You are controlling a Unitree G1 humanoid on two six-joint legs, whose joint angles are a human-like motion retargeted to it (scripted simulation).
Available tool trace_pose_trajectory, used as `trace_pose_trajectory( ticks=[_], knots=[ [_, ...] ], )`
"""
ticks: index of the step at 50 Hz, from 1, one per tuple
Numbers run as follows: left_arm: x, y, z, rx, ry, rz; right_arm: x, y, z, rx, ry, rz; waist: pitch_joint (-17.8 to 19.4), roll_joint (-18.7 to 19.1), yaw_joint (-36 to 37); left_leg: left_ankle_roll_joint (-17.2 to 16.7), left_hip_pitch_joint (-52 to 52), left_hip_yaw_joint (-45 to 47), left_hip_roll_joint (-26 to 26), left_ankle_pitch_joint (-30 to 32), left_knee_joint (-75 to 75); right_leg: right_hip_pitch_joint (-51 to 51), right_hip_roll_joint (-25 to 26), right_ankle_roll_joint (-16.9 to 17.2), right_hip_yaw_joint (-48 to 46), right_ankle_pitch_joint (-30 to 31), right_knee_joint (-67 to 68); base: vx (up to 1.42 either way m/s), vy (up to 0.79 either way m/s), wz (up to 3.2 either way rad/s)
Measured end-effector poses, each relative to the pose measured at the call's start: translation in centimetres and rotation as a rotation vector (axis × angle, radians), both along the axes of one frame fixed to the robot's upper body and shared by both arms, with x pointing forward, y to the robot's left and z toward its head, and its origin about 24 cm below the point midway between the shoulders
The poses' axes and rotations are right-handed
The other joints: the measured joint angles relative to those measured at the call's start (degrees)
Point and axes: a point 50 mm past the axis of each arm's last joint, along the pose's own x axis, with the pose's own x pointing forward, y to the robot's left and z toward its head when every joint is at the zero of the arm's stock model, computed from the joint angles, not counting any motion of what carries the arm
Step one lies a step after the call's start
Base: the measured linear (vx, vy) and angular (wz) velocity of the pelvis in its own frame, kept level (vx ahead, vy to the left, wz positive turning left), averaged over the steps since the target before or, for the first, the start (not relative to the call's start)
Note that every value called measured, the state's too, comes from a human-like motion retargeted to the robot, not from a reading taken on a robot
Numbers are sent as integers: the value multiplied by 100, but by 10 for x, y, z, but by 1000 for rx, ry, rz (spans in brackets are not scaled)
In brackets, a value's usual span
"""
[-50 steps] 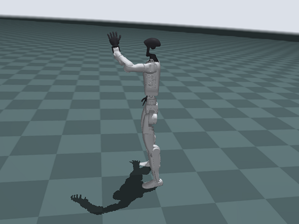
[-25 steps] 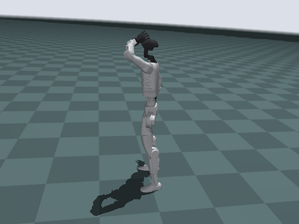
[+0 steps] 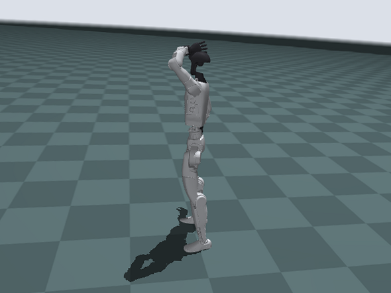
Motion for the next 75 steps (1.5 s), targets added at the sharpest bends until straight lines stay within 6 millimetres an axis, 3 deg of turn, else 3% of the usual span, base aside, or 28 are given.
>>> trace_pose_trajectory(
  ticks=[6,12,30,40,50,59,67,75],
  knots=[
    [-1,0,1,-10,-8,-8,-17,4,-6,29,16,-76,-12,17,-17,39,31,-15,-30,-35,12,25,-43,0,1,-51,40,0,0,0],
    [-1,0,5,-90,-132,51,-25,10,-10,36,11,-98,4,56,-35,46,37,-12,-30,-43,15,22,-44,0,10,-60,57,0,0,0],
    [4,3,8,-142,-118,31,-12,16,-12,52,-10,-24,193,122,-96,62,23,28,-51,-20,-1,-16,-48,0,57,-11,37,0,0,0],
    [10,3,13,-207,-206,125,-9,15,-10,45,-13,-4,246,143,-89,60,16,36,-37,-27,21,-20,-36,0,61,-3,41,0,0,0],
    [12,1,3,-110,-66,29,-4,22,-14,52,-13,21,380,54,-104,101,24,11,-61,-34,30,-4,-70,0,48,-14,57,0,0,0],
    [16,7,11,-145,25,-17,-9,21,-14,54,1,8,570,-84,-88,136,29,-24,-89,-28,40,16,-113,0,26,-14,72,0,0,0],
    [46,23,30,-227,327,-103,-9,20,-14,42,25,-8,763,-283,-68,221,69,-69,-146,-30,51,72,-185,0,8,-26,92,0,0,0],
    [121,59,41,-389,810,-182,-1,20,-14,27,3,-50,846,-480,-115,320,119,-126,-207,-40,67,148,-262,0,-19,-50,111,0,0,0]
  ],
)
